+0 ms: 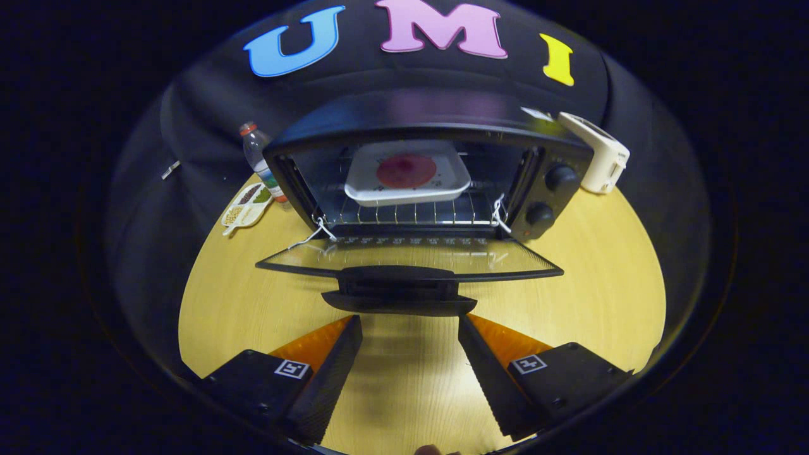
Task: Open the toaster oven, put the food inside, and close the toaster oven door.
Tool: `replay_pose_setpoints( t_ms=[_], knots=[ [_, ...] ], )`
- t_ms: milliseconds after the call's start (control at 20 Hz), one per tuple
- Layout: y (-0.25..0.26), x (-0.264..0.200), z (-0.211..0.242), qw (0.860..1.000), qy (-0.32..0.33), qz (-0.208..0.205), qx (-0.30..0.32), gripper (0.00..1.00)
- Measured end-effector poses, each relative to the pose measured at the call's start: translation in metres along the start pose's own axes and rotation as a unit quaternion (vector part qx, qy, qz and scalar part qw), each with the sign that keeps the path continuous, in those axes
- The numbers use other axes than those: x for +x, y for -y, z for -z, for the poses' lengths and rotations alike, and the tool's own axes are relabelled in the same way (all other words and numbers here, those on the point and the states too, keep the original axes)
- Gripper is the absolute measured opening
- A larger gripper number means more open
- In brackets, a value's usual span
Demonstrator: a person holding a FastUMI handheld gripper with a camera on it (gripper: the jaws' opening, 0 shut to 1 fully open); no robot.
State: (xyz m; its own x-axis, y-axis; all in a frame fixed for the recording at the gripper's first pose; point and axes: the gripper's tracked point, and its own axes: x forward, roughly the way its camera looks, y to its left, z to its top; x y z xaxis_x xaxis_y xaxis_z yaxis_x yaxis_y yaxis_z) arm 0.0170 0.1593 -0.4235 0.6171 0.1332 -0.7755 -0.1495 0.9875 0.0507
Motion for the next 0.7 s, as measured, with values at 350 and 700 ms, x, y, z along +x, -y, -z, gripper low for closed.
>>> replay_pose_setpoints(
  t_ms=[350, 700],
  knots=[
    [-0.003, -0.068, -0.062, 0.994, 0.108, -0.008, -0.01, 0.99],
    [0.044, -0.143, -0.112, 0.976, 0.218, 0.003, -0.002, 0.99]
  ],
)
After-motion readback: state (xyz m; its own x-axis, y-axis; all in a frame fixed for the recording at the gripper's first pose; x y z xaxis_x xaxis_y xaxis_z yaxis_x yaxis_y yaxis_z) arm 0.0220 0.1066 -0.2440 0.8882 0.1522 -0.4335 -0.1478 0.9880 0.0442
